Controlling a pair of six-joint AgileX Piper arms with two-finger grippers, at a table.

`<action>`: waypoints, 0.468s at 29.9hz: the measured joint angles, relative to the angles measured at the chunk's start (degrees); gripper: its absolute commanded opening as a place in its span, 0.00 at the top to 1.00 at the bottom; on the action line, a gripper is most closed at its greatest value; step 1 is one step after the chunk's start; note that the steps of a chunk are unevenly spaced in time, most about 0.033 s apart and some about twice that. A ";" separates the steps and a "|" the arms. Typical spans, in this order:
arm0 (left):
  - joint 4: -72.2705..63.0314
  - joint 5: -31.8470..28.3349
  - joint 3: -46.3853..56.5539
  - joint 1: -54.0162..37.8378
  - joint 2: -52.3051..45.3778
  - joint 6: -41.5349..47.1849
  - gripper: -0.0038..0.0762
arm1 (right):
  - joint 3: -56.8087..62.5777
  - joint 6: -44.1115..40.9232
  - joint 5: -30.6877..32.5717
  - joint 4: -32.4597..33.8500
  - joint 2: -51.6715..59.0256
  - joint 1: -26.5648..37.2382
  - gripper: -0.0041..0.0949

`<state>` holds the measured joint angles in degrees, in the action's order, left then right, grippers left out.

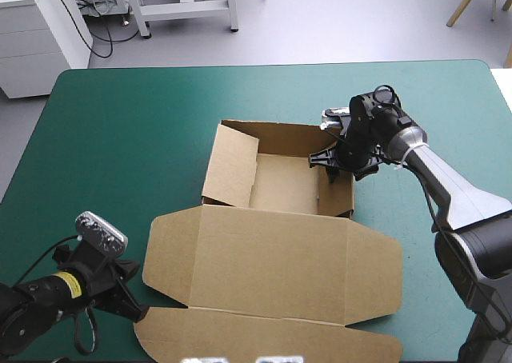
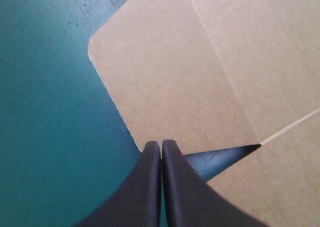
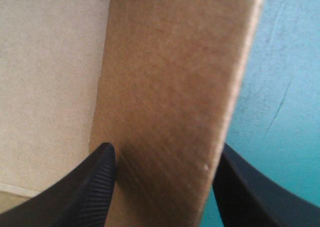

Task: Fold the box

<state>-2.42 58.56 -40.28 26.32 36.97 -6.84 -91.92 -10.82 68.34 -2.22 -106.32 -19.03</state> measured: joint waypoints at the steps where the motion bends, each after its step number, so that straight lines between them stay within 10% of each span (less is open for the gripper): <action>1: 0.00 0.00 1.35 0.00 -1.29 -0.39 0.96 | 0.00 0.00 0.00 -0.15 -0.23 0.00 0.49; 14: 0.63 -0.30 12.52 0.00 -14.82 -1.22 0.96 | 0.00 0.00 0.06 -0.81 -1.49 0.00 0.82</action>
<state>-1.79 58.26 -27.76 26.32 22.15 -8.06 -91.92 -10.82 68.40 -3.03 -107.81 -19.03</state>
